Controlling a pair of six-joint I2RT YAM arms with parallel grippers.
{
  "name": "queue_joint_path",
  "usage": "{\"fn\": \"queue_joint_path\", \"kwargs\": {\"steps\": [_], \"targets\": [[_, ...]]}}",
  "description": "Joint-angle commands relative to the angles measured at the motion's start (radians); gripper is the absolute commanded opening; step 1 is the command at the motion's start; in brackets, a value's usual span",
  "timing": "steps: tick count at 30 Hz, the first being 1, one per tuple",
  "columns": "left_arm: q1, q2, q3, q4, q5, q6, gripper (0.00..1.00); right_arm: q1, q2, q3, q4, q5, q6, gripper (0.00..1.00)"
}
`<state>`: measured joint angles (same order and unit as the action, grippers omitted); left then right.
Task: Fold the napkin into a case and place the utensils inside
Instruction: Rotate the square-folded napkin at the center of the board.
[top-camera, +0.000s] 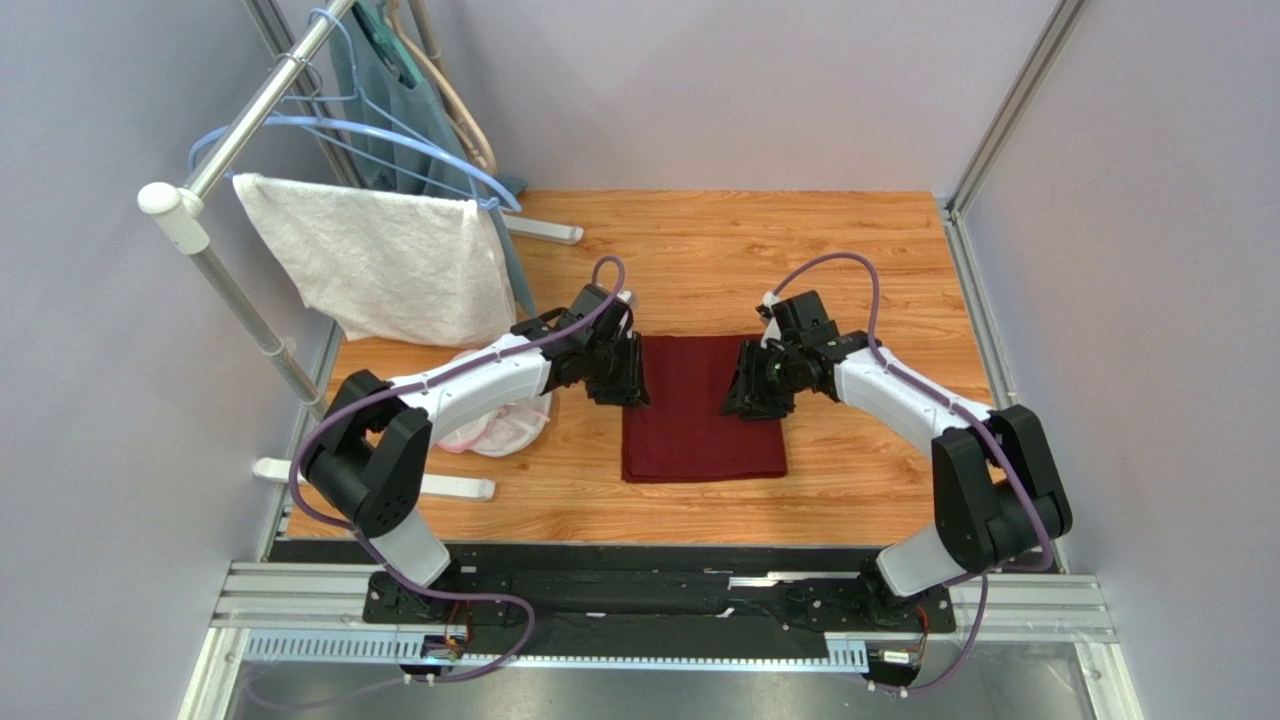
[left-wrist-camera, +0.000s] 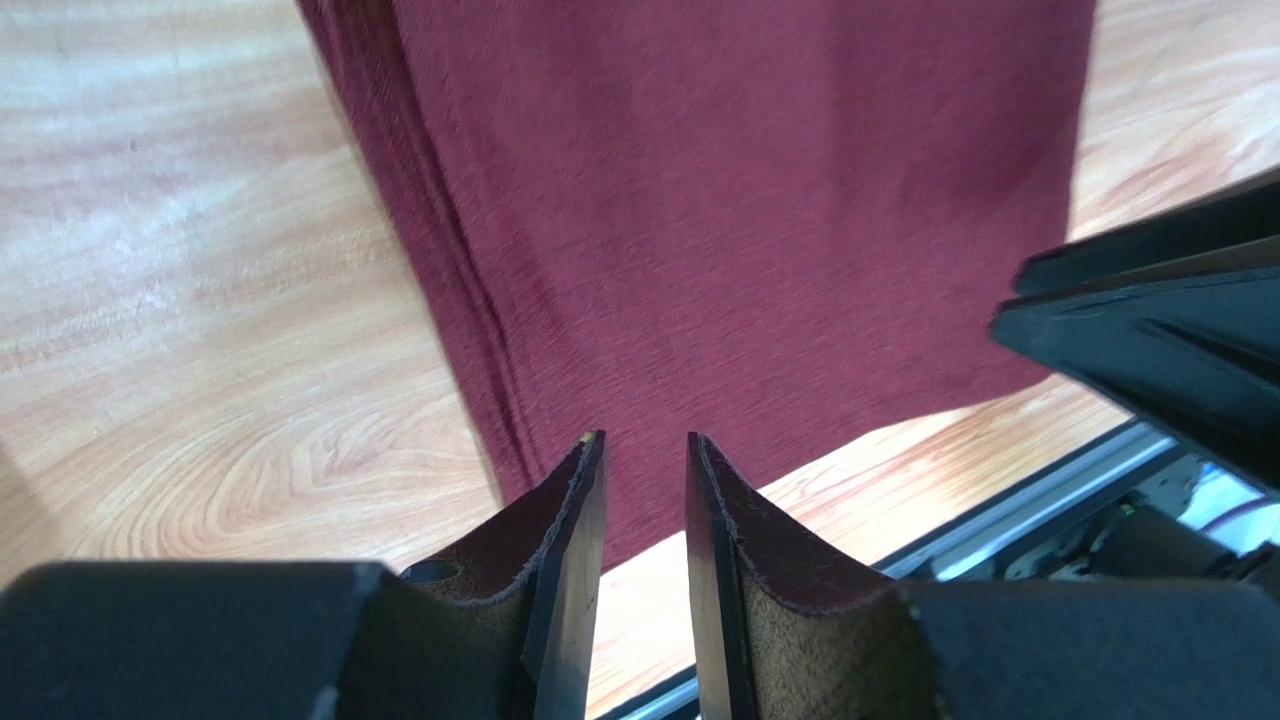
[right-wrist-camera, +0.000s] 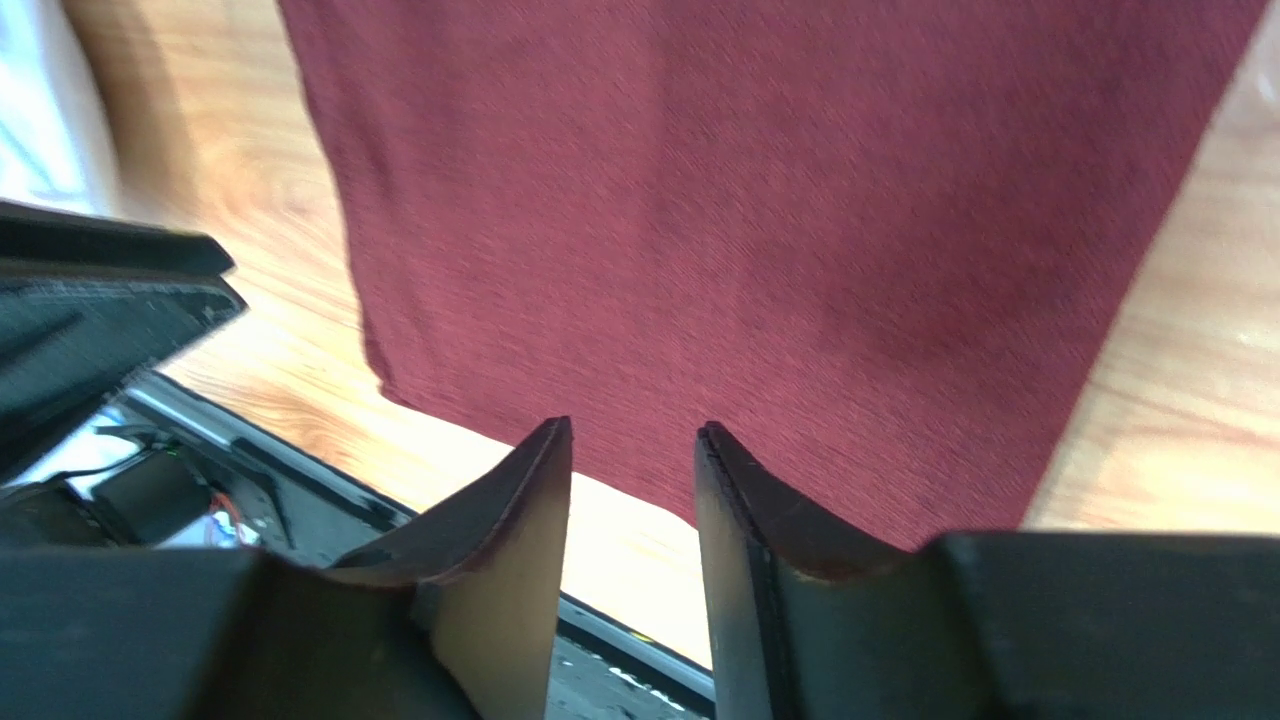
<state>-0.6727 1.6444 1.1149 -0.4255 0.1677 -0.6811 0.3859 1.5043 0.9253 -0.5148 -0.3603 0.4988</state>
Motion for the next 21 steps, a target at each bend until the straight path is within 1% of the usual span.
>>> {"fn": "queue_joint_path", "kwargs": {"steps": [1, 2, 5, 7, 9, 10, 11, 13, 14, 16, 17, 18, 20, 21], "targets": [[-0.01, -0.018, -0.071, -0.01, 0.017, 0.029, 0.34, 0.005, -0.073, -0.058, 0.013, 0.041, -0.032, 0.36], [-0.011, -0.024, -0.088, -0.006, 0.012, 0.022, 0.34, 0.005, -0.075, -0.069, 0.015, 0.043, -0.029, 0.3], [-0.016, -0.009, -0.13, 0.03, 0.03, 0.008, 0.35, 0.002, -0.076, -0.118, 0.007, 0.082, -0.013, 0.21], [-0.034, 0.0, -0.145, 0.047, 0.035, 0.0, 0.34, -0.001, -0.076, -0.164, 0.019, 0.134, 0.006, 0.21], [-0.083, 0.015, -0.156, 0.077, 0.029, -0.021, 0.34, -0.027, -0.075, -0.183, 0.018, 0.181, 0.02, 0.19], [-0.103, 0.023, -0.164, 0.089, 0.033, -0.034, 0.34, -0.036, -0.075, -0.186, 0.024, 0.235, 0.014, 0.19], [-0.146, 0.041, -0.165, 0.099, 0.038, -0.058, 0.34, -0.056, -0.075, -0.184, 0.025, 0.274, 0.006, 0.19], [-0.189, 0.06, -0.167, 0.128, 0.047, -0.078, 0.33, -0.083, -0.046, -0.162, 0.035, 0.313, -0.025, 0.19], [-0.227, 0.075, -0.168, 0.132, 0.05, -0.101, 0.33, -0.117, -0.026, -0.113, 0.038, 0.31, -0.034, 0.19], [-0.263, 0.083, -0.175, 0.169, 0.062, -0.121, 0.33, -0.131, 0.058, -0.034, 0.03, 0.351, -0.077, 0.19], [-0.295, 0.094, -0.171, 0.183, 0.07, -0.139, 0.33, -0.133, 0.097, 0.068, 0.018, 0.359, -0.094, 0.19], [-0.309, 0.1, -0.164, 0.198, 0.096, -0.144, 0.33, -0.133, 0.155, 0.119, 0.003, 0.398, -0.112, 0.19], [-0.341, 0.095, -0.115, 0.179, 0.11, -0.132, 0.33, -0.133, 0.2, 0.212, -0.039, 0.426, -0.15, 0.18], [-0.349, 0.083, -0.096, 0.163, 0.098, -0.124, 0.33, -0.136, 0.212, 0.286, -0.059, 0.437, -0.157, 0.18]]}}
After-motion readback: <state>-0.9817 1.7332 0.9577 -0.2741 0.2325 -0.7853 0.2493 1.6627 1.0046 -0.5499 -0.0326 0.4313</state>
